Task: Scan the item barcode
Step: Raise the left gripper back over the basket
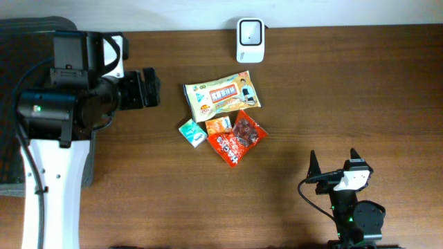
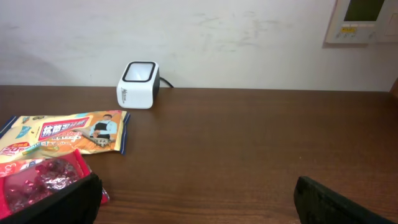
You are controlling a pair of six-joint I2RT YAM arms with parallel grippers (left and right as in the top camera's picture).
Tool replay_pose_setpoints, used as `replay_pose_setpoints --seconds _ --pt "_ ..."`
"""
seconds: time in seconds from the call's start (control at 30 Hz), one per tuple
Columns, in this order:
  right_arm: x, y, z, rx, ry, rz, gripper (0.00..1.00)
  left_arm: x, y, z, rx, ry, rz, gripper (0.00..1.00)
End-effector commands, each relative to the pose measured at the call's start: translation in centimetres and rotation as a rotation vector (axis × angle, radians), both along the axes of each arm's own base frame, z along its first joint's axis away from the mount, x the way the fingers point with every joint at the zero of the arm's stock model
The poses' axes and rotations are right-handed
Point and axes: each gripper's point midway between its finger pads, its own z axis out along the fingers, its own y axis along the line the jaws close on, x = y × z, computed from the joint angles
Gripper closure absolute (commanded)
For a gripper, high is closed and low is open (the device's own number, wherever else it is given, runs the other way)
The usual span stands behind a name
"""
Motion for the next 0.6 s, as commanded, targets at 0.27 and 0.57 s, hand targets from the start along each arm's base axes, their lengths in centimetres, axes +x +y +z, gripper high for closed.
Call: replay_pose_setpoints --seconds 0.27,0.57 --pt "-0.4 3.1 4.3 0.116 -0.17 0.181 0.02 0.5 -4.6 -4.7 -0.115 0.183 -0.13 0.01" --pt "-6.0 9.1 13.0 0.332 -0.447 0.651 0.02 0.4 -4.6 -5.8 -0.11 0.229 -0.128 0.07"
